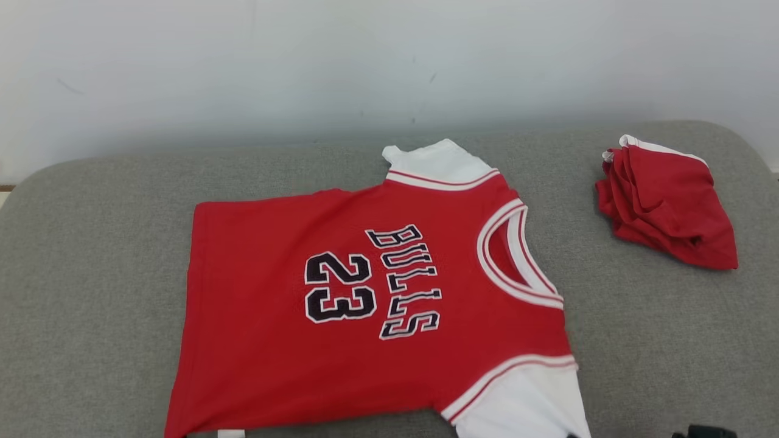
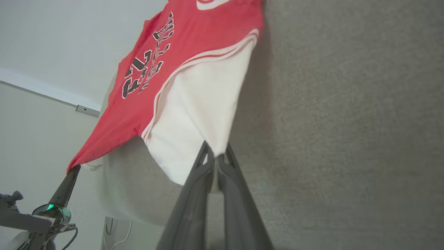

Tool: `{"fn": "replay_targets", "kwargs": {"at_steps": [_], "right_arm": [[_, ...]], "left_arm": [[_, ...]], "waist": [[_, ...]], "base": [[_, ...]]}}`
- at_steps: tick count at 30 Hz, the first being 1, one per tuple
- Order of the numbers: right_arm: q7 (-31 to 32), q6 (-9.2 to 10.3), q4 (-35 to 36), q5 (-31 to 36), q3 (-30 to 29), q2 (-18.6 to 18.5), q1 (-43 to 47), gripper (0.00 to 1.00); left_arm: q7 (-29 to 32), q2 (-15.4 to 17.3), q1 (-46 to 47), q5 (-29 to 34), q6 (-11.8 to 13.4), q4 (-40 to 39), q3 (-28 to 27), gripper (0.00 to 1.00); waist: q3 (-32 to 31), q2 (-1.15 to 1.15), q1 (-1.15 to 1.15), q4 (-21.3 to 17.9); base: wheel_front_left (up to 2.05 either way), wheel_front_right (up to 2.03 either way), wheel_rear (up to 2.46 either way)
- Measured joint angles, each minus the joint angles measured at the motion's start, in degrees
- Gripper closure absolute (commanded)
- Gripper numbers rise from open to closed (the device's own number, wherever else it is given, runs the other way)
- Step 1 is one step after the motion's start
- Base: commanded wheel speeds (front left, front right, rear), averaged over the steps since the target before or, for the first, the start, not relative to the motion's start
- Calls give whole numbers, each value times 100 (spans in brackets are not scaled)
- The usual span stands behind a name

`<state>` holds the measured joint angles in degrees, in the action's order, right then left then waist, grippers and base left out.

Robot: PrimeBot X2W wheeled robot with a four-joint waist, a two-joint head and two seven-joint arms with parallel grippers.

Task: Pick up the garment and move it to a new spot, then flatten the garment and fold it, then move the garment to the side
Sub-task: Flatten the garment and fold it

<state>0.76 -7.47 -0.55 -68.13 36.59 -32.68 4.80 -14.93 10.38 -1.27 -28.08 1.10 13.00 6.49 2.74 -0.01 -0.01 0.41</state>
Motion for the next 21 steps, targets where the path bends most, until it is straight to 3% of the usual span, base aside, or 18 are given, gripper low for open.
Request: {"fn": "replay_targets", "kwargs": {"at_steps": [5,10,21], "right_arm": [[456,0,264,177,-323,119,382,100],[715,0,372,565,-638,493,463,100],[851,0,951,795,-1492,1200,90,100]], "left_arm": [[0,-53,-10,134,-52,85,-205,100],[0,-112,1,237,-108,207,-301,100],[0,-120,432,556,-304,118,-231,100]], "waist": [[37,1,1,-44],[82,1,1,-92],[184,1,1,-56]], "base": [[0,0,0],[0,0,0],[0,0,0]]}}
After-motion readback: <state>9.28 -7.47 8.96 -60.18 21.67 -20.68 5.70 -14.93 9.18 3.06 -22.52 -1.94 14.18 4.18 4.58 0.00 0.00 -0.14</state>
